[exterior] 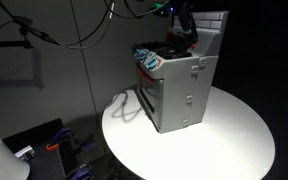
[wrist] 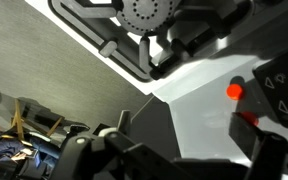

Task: Press the orange button on the stove

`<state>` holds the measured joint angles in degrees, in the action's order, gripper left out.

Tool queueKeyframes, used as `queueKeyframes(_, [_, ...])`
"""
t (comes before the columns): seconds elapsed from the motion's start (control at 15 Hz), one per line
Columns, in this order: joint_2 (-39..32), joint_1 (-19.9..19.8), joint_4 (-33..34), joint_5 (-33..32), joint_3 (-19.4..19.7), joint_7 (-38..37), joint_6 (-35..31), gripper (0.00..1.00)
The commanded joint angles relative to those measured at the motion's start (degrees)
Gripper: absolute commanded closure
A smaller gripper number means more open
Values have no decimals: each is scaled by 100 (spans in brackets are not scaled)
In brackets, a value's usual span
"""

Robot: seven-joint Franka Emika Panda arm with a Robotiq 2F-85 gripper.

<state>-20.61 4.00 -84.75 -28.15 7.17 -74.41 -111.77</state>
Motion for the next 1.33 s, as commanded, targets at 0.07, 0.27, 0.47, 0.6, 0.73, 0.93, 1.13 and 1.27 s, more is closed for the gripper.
queueKeyframes(0.07, [-217,-11,380,37,47,67,108,0])
queueKeyframes(0.27, [-269,-10,433,49,55,74,108,0])
queueKeyframes(0.47, [-280,-3,441,54,51,79,98,0])
queueKeyframes(0.6, [-285,-3,442,66,47,77,84,0])
queueKeyframes(0.73, [-295,2,445,60,48,51,58,0])
queueKeyframes(0.93, [-311,18,442,3,72,-82,-30,0])
queueKeyframes(1.13, [-342,31,455,-70,103,-222,-83,0])
queueKeyframes(1.27, [-370,31,478,-77,113,-265,-84,0])
